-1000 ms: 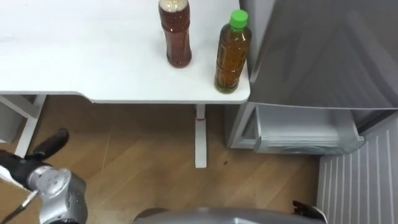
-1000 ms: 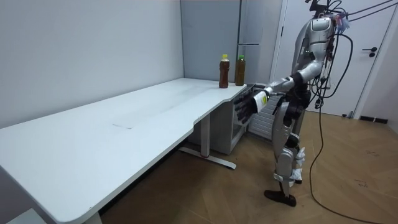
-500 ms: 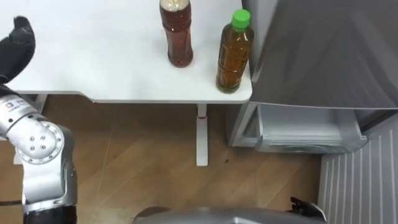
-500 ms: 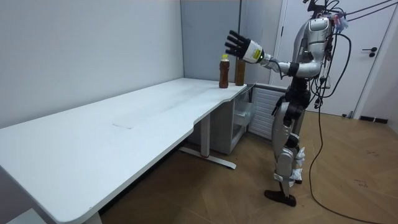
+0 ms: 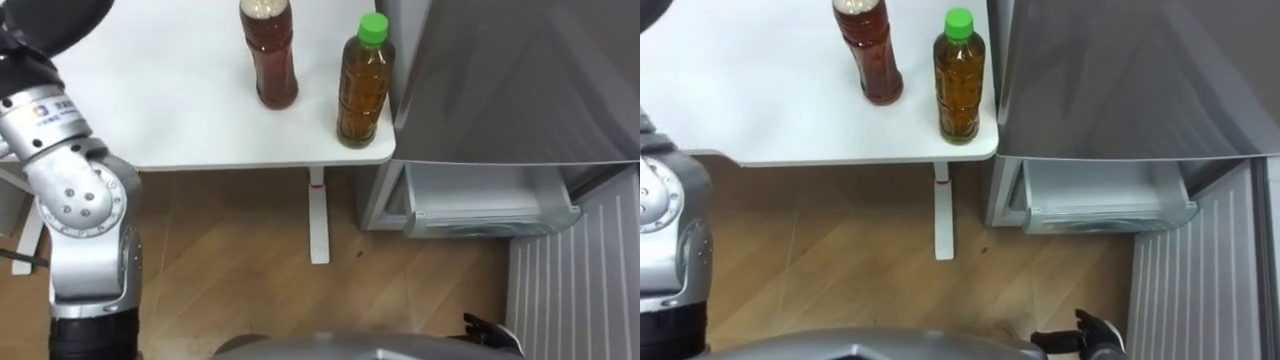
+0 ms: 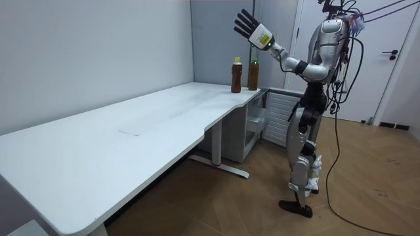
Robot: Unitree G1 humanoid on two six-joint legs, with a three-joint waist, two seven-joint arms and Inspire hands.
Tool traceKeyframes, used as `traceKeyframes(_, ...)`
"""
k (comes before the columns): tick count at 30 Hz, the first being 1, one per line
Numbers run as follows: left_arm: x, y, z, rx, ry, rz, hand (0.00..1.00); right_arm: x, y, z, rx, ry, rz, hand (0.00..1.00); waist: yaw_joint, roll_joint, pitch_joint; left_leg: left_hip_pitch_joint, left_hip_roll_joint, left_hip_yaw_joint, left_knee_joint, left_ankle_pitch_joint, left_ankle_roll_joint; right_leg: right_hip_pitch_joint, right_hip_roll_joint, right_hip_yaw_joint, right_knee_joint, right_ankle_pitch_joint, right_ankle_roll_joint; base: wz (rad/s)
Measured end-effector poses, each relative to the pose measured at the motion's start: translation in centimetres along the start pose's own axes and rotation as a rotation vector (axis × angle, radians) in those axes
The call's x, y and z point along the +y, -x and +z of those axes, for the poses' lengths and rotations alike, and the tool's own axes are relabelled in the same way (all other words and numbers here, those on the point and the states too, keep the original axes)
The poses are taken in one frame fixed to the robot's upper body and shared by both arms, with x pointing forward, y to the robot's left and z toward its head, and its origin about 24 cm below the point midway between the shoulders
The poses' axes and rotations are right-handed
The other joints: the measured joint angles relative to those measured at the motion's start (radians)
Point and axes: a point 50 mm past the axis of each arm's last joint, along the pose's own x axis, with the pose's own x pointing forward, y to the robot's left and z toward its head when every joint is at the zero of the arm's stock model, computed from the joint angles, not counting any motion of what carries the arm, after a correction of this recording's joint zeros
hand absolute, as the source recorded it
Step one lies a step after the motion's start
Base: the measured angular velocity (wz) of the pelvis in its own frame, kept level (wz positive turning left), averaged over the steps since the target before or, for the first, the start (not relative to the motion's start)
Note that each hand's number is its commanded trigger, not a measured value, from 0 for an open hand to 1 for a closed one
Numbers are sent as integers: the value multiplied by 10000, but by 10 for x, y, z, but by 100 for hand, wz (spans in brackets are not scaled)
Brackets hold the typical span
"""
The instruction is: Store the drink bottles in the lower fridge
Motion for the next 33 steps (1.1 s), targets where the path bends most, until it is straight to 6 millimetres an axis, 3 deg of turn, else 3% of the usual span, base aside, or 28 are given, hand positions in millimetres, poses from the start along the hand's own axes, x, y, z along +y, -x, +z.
traceKeyframes(4, -19, 0, 18, -662, 767, -1333, 0, 2, -2, 6, -108, 106, 56, 0, -185, -14, 0, 0, -9, -109, -7, 0, 0, 13, 2, -46, 15, 2, 1, 1)
traceKeyframes(12, -47, 9, 21, -596, 1549, -3621, 0, 3, -3, 10, -133, 199, 279, 0, -424, -24, 32, -18, -8, -102, -7, 0, 0, -24, 2, -29, 46, 2, 1, 0)
traceKeyframes(18, -63, 19, 21, -88, 2763, -5044, 0, 2, -3, 13, -172, 353, 587, 0, -608, 48, -7, 22, -4, -104, -6, 1, 1, -19, -3, -13, 117, 2, 1, 0)
traceKeyframes(25, -70, 23, 21, 132, 3267, -5912, 0, 2, -4, 16, -79, 399, 638, 0, -811, 77, -25, 70, -3, -96, -1, 8, 14, -4, -3, 36, 144, 4, -1, -2)
traceKeyframes(33, -74, 26, 16, 685, 3465, -6590, 0, 2, -4, 16, -31, 398, 613, 0, -805, 64, 34, 106, -3, -60, -1, 9, 15, -5, -3, 112, 157, 3, -1, -1)
